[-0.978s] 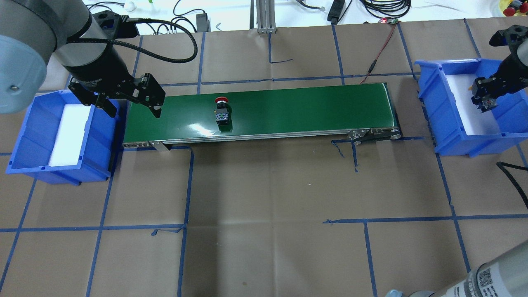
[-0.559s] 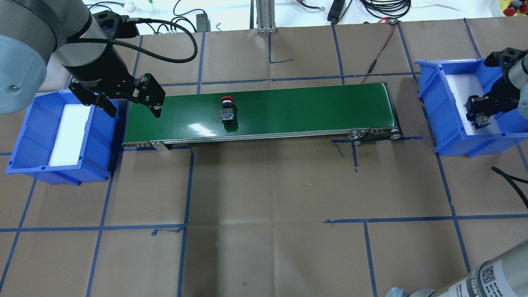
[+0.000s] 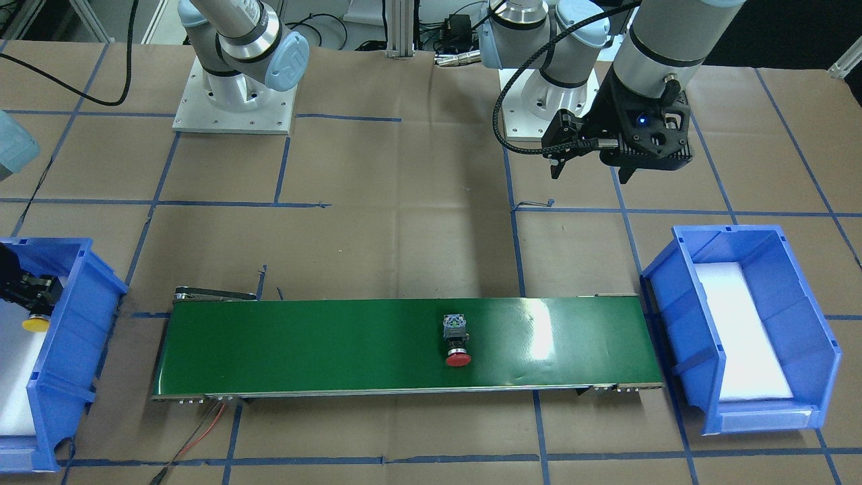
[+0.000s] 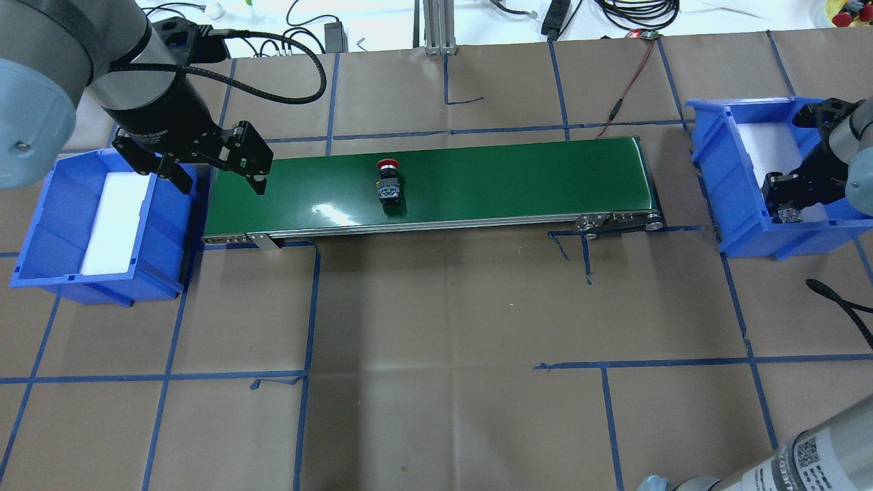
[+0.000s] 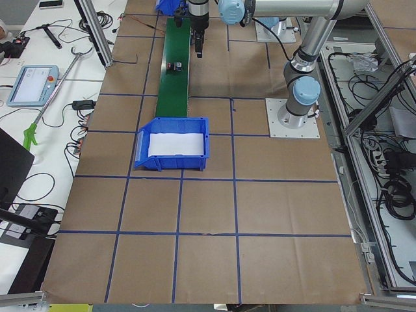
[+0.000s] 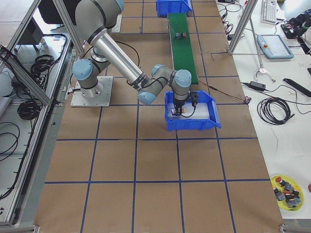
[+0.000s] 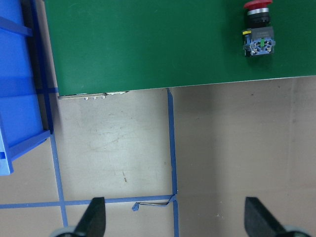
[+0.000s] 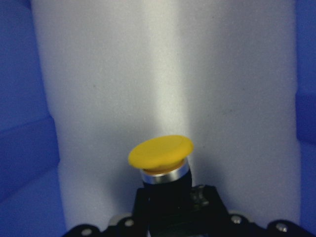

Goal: Transport two buttons from left to right
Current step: 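Lower the yellow button into the bin and open the right gripper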

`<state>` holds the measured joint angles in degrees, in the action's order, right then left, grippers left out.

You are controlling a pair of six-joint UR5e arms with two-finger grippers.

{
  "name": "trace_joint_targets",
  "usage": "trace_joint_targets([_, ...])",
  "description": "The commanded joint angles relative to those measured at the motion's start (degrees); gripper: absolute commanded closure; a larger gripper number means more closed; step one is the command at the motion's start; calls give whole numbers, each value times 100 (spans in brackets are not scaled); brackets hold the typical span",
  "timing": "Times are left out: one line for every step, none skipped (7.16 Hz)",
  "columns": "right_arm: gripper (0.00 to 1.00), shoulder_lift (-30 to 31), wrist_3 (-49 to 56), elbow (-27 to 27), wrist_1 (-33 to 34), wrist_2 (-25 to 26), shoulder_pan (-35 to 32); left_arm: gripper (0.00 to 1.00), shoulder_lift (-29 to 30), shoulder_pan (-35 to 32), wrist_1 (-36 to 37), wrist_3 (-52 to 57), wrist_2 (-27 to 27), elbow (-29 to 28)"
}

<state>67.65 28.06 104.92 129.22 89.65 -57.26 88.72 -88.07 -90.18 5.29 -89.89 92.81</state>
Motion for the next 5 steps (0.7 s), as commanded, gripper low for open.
trace_joint_targets([22,-50,33,-6,268,-9,4,0,-12,0,0,-2,-2,0])
trace_joint_targets([20,-41,33,-24,305,-9,4,0,-13,0,0,-2,-2,0])
trace_joint_targets([20,-15,33,-67,306,-44,4,0,-13,0,0,7,-2,0])
trace_joint_targets([20,37,-2,-85,297,-61,4,0,-39,0,0,7,7,0])
trace_joint_targets([20,195,-37,-225,227,-44,-5,0,-13,0,0,7,-2,0])
